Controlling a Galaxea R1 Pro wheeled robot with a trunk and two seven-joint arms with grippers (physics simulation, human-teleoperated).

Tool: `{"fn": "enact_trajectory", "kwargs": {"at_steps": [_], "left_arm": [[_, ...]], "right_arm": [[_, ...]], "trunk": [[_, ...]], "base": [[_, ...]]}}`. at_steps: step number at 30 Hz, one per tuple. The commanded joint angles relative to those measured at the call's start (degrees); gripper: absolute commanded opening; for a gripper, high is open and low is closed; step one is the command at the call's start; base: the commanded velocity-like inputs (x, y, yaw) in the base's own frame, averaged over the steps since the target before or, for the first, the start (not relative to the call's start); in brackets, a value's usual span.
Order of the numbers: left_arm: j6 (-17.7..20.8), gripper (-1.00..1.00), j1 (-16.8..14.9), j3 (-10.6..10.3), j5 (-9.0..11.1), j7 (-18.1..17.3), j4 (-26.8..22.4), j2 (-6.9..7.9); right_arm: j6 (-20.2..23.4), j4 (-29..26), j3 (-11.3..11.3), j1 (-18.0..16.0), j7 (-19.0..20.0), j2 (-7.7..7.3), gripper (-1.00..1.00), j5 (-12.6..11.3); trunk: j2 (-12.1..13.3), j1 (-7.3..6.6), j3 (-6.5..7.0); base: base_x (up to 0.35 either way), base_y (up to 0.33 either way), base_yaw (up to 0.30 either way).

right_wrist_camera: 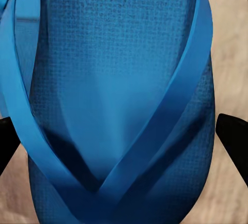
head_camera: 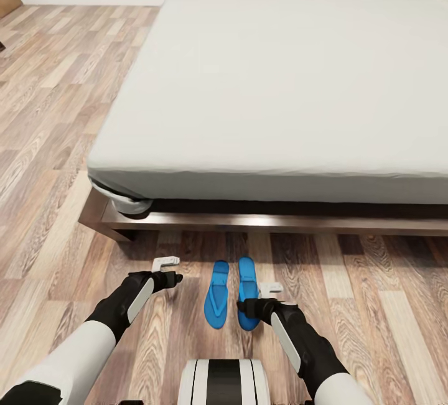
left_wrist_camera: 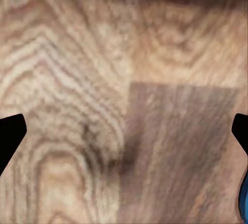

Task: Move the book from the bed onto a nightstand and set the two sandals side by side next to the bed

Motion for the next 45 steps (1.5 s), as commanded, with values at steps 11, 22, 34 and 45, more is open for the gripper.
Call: {"fn": "enact_trajectory", "kwargs": {"at_steps": [11, 22, 34, 45], "left_arm": [[0.2, 1.00, 0.0, -0.3, 0.5, 0.3, -0.1, 0.08], [0.2, 1.00, 0.0, -0.3, 0.5, 0.3, 0.0, 0.13], [0.2, 1.00, 0.0, -0.3, 0.5, 0.3, -0.2, 0.01], [0.2, 1.00, 0.0, -0.3, 0.5, 0.2, -0.2, 0.02]], "right_arm": [[0.3, -0.1, 0.0, 0.0, 0.2, 0.00, -1.00, -0.2], [0.3, -0.5, 0.0, 0.0, 0.3, 0.00, -1.00, -0.2], [0.3, -0.6, 0.0, 0.0, 0.4, -0.01, -1.00, -0.2], [0.3, -0.7, 0.0, 0.0, 0.5, 0.00, -1.00, -0.2]], "trunk": [[-0.2, 0.27, -2.48], [-0.2, 0.35, -3.14], [-0.3, 0.55, -4.91], [-0.4, 0.66, -5.80]], "base": [[0.000, 0.000, 0.000], [0.067, 0.000, 0.000], [0.023, 0.000, 0.000], [0.000, 0.000, 0.000]]}}
